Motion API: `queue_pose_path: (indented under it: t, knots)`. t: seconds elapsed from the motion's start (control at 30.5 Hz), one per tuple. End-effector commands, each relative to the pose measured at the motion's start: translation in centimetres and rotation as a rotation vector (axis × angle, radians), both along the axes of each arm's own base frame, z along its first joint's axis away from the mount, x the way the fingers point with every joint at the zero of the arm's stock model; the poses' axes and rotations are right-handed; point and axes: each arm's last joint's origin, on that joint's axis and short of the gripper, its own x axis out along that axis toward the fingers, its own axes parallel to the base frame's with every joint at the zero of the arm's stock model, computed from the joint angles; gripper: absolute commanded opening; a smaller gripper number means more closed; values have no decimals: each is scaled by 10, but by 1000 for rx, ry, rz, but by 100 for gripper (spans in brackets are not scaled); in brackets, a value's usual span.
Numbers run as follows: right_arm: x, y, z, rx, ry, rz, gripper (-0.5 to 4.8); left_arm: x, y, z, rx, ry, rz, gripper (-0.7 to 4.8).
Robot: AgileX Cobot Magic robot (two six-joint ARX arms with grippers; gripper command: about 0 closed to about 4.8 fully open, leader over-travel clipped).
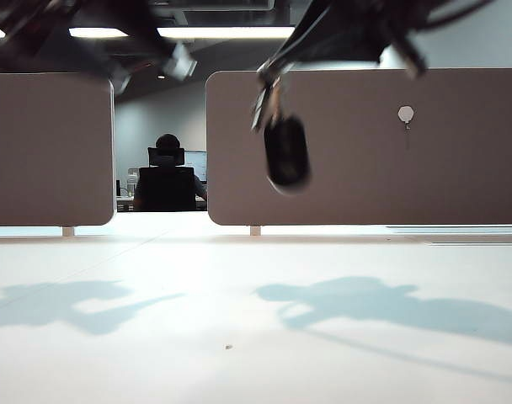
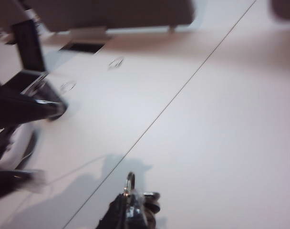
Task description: Hang the bunch of keys on the hook.
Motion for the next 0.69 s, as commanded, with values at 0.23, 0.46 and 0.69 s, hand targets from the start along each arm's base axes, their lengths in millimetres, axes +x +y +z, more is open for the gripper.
queue_pose_path:
  t: [0.23,0.46,0.69]
  knots:
    - [49,-45,86,-112,-264,-153,-9,58,-36,92,-136,-214,-5,479]
    - [102,-89,118,-143,-337,-345,-9,122,-77,122,-178,-258,-54,479]
    - [160,-125,121,-231,-375,-441,-9,178,-108,110,-188,-275,-47,479]
